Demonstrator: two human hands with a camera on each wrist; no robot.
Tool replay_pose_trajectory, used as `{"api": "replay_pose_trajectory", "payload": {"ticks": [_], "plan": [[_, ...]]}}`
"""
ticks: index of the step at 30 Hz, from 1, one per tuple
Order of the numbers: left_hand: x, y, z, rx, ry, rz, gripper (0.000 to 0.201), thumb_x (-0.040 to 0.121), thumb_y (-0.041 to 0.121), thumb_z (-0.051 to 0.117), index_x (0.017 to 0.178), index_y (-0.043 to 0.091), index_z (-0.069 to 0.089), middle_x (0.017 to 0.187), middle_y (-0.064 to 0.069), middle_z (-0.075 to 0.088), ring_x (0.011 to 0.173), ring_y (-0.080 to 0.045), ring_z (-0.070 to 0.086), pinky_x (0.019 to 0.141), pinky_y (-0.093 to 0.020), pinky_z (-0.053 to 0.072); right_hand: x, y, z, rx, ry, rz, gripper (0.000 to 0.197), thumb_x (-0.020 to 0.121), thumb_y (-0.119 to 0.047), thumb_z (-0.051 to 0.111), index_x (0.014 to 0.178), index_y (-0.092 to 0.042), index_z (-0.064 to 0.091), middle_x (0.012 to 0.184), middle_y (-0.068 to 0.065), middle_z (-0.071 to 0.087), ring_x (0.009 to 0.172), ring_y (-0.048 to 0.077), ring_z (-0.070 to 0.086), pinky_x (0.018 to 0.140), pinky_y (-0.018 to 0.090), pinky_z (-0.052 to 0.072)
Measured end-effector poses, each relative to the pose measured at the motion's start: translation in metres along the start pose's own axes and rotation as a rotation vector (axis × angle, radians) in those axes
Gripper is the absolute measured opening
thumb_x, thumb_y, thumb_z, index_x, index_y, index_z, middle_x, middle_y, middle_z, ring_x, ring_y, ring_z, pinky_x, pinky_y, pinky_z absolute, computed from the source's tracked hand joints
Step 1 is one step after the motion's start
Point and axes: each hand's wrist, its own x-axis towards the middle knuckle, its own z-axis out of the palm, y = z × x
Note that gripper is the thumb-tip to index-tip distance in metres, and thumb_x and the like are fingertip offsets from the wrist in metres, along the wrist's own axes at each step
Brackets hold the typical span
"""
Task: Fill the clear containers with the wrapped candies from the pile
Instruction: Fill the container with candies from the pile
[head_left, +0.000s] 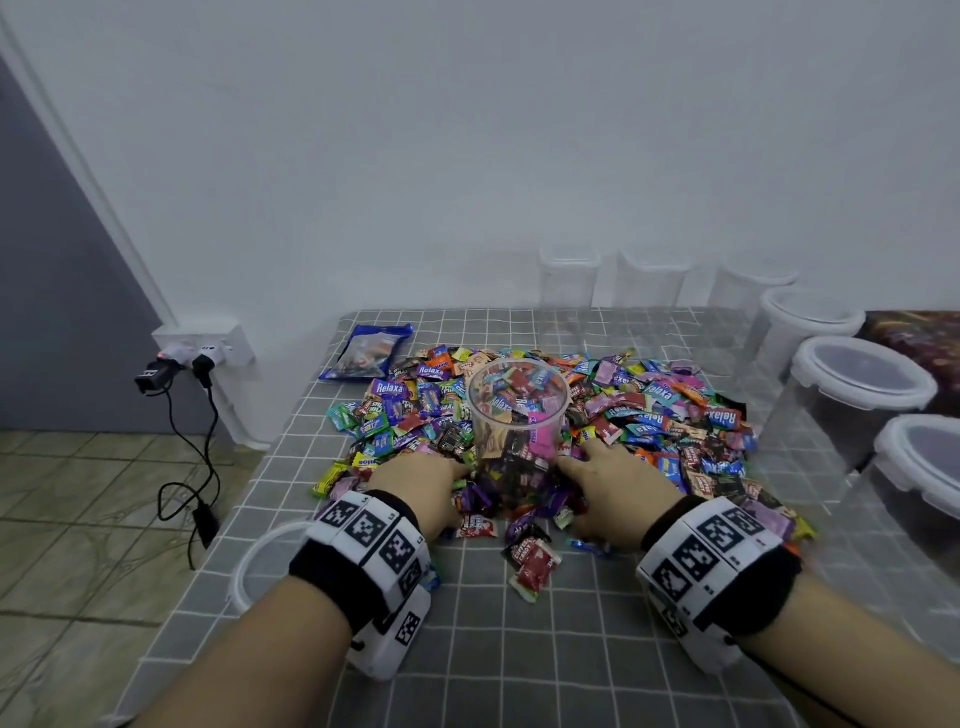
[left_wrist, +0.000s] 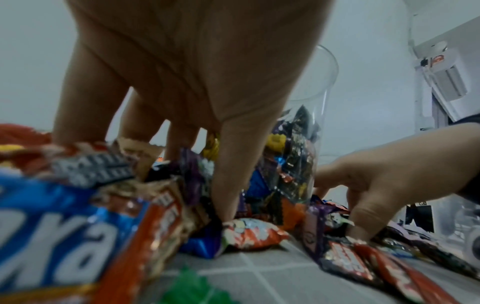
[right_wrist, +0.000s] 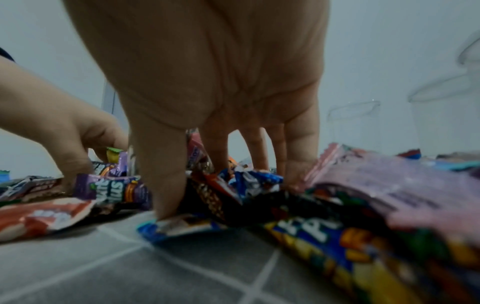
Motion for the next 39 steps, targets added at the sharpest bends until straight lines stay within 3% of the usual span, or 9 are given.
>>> {"api": "replay_pose_trajectory", "payload": {"ticks": [3, 6, 9, 15, 25, 29, 31, 36, 39], "plan": [[-0.002, -0.002, -0.001, -0.016, 0.064, -0.03, 0.041, 0.091, 0.025, 0.053, 0.132, 0.028, 0.05, 0.12, -0.004, 0.061, 0.109, -0.026, 0.058, 0.083, -0.037, 0.051, 0.003, 0.0, 0.0, 0.007, 0.049, -0.006, 0.052, 0.092, -0.027, 0.054, 0.141, -0.026, 0.037, 0.125, 0.009, 0.042, 0.112, 0.028, 0.046, 0.088, 0.038, 0.049], [-0.004, -0.003, -0.002, -0.036, 0.115, -0.052, 0.031, 0.091, 0.022, 0.052, 0.122, 0.022, 0.055, 0.114, -0.006, 0.063, 0.106, -0.027, 0.058, 0.081, -0.038, 0.049, 0.005, 0.0, 0.0, 0.004, 0.081, -0.012, 0.046, 0.094, -0.012, 0.044, 0.138, -0.024, 0.043, 0.121, 0.01, 0.047, 0.107, 0.029, 0.05, 0.083, 0.037, 0.05], [-0.005, -0.005, -0.002, -0.069, 0.162, -0.075, 0.025, 0.09, 0.02, 0.052, 0.115, 0.02, 0.056, 0.111, -0.005, 0.064, 0.105, -0.027, 0.058, 0.08, -0.037, 0.049, 0.004, 0.001, -0.001, -0.013, 0.104, -0.02, 0.044, 0.094, -0.007, 0.041, 0.135, -0.023, 0.047, 0.117, 0.009, 0.05, 0.106, 0.028, 0.053, 0.079, 0.034, 0.048], [-0.006, -0.009, -0.002, -0.153, 0.248, -0.092, 0.027, 0.092, 0.027, 0.051, 0.119, 0.026, 0.054, 0.108, -0.003, 0.066, 0.102, -0.026, 0.06, 0.078, -0.036, 0.05, 0.005, 0.0, -0.004, -0.006, 0.121, -0.011, 0.041, 0.093, -0.004, 0.042, 0.13, -0.019, 0.051, 0.115, 0.008, 0.053, 0.106, 0.027, 0.056, 0.083, 0.035, 0.05], [-0.02, -0.012, -0.005, -0.403, 0.433, -0.067, 0.029, 0.092, 0.022, 0.048, 0.118, 0.034, 0.055, 0.12, 0.005, 0.06, 0.105, -0.019, 0.057, 0.081, -0.031, 0.045, 0.004, 0.005, -0.006, 0.039, 0.203, 0.044, 0.033, 0.094, -0.012, 0.043, 0.123, -0.016, 0.056, 0.116, 0.008, 0.052, 0.108, 0.027, 0.053, 0.079, 0.032, 0.046], [-0.021, -0.012, -0.005, -0.428, 0.459, -0.059, 0.033, 0.092, 0.016, 0.044, 0.117, 0.035, 0.055, 0.121, 0.006, 0.058, 0.106, -0.018, 0.056, 0.082, -0.031, 0.048, 0.001, 0.012, 0.001, -0.019, 0.039, 0.033, 0.058, 0.09, -0.039, 0.05, 0.144, -0.029, 0.031, 0.139, 0.002, 0.039, 0.125, 0.025, 0.042, 0.091, 0.036, 0.047], [-0.021, -0.012, -0.005, -0.447, 0.468, -0.054, 0.033, 0.092, 0.015, 0.044, 0.116, 0.035, 0.056, 0.122, 0.006, 0.058, 0.108, -0.018, 0.055, 0.085, -0.033, 0.048, -0.001, 0.014, 0.002, -0.027, -0.011, 0.024, 0.07, 0.087, -0.042, 0.054, 0.148, -0.03, 0.021, 0.143, 0.002, 0.035, 0.127, 0.025, 0.04, 0.095, 0.037, 0.045], [-0.023, -0.011, -0.006, -0.469, 0.488, -0.047, 0.033, 0.092, 0.014, 0.044, 0.115, 0.035, 0.057, 0.122, 0.006, 0.059, 0.107, -0.017, 0.056, 0.084, -0.032, 0.049, 0.002, 0.009, 0.002, -0.016, 0.049, 0.028, 0.05, 0.092, -0.014, 0.048, 0.14, -0.023, 0.036, 0.126, 0.011, 0.043, 0.114, 0.029, 0.049, 0.088, 0.038, 0.049], [-0.025, -0.011, -0.006, -0.498, 0.492, -0.041, 0.034, 0.092, 0.013, 0.044, 0.115, 0.034, 0.058, 0.121, 0.005, 0.059, 0.103, -0.018, 0.057, 0.083, -0.033, 0.049, 0.002, 0.009, -0.001, 0.002, 0.073, 0.03, 0.044, 0.094, -0.009, 0.044, 0.136, -0.02, 0.042, 0.122, 0.011, 0.045, 0.11, 0.029, 0.053, 0.085, 0.035, 0.048]]}}
